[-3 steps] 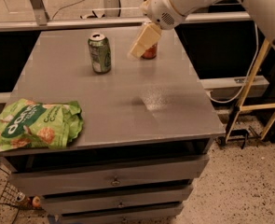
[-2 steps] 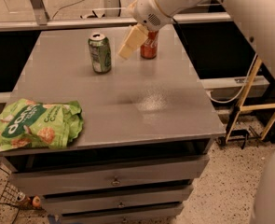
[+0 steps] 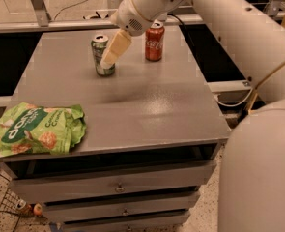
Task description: Move green can near green rice chip bag
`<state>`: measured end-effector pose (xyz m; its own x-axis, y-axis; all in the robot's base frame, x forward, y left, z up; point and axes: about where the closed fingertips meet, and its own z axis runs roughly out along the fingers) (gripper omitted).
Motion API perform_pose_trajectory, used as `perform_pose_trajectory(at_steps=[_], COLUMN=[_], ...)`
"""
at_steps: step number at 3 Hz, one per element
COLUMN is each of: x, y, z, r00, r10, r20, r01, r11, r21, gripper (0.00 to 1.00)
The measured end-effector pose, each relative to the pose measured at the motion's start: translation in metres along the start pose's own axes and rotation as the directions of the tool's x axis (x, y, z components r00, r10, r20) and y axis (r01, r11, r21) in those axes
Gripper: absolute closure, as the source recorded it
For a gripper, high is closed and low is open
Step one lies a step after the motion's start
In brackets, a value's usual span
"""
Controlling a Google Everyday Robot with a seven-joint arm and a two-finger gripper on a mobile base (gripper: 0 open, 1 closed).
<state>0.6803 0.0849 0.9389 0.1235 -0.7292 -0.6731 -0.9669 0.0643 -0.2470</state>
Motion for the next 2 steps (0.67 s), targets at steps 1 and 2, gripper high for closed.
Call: perform_pose_trajectory(at_steps=[1, 2], x=[-0.001, 0.000], y=[-0.009, -0.014], z=[0.023, 0.040], r00=[0.999, 0.998], r10=[0.034, 0.057], r20=[-0.019, -0.029], r01=[-0.034, -0.058], r11=[0.9994, 0.9979], r21=[-0.009, -0.029], gripper=[0.00, 0.03])
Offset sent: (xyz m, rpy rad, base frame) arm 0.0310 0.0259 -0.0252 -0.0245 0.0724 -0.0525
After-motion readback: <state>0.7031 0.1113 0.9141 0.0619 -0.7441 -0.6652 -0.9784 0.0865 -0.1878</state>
